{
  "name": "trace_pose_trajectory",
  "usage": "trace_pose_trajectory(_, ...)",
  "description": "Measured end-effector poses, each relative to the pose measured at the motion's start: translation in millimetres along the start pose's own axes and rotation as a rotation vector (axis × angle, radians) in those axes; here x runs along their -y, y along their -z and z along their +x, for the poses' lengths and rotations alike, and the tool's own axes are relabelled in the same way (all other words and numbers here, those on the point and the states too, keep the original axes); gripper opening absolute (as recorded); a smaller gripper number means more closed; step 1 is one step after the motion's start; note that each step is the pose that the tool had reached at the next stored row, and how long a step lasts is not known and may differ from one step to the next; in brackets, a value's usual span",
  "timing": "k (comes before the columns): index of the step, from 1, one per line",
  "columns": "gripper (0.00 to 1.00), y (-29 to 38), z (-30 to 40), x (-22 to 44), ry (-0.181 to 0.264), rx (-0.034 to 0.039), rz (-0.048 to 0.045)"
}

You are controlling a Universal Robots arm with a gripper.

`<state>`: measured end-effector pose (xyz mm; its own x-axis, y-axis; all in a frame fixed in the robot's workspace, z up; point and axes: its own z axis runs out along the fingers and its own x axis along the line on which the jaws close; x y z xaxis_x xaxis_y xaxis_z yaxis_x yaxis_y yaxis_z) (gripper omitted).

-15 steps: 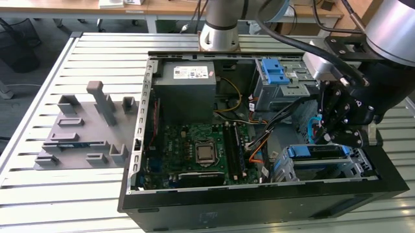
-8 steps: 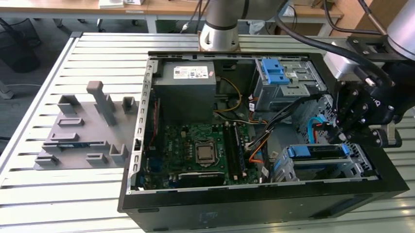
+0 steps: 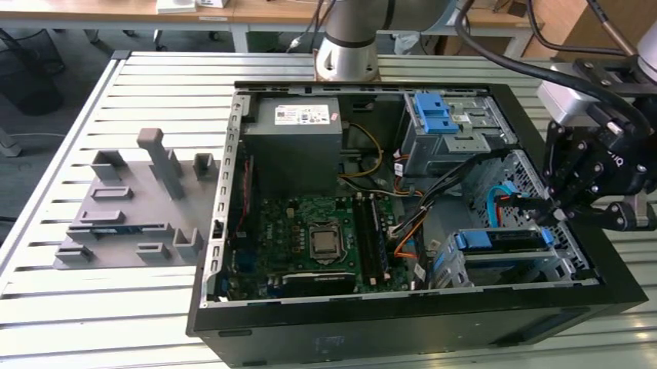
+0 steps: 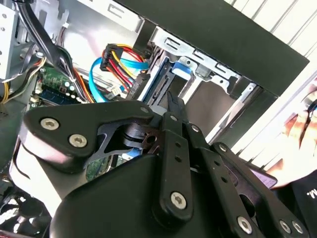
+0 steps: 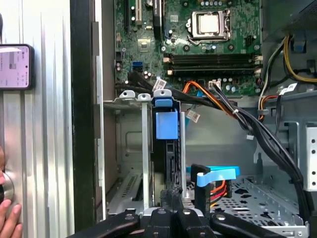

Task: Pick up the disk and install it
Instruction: 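Insert the first disk wire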

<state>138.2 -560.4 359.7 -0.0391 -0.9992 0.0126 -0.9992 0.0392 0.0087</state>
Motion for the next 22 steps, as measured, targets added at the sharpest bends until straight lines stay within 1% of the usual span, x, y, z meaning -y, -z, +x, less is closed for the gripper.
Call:
trace_pose_trajectory(3,0.11,1.6,-4.6,-0.2,0.000,0.0002,0.0006)
trace_pose_trajectory(7,0.11,5.1,-17.5,-0.7,0.000,0.0003,0.0061)
trace_pose_trajectory(10,0.11,7.2,-25.1,-1.1,0.000,0.0005,0.0096)
trace_pose_trajectory(13,0.11,9.3,-26.5,-1.8,0.000,0.0005,0.0125)
trace_pose_trajectory(22,0.11,9.2,-26.6,-2.2,0.000,0.0004,0.0128)
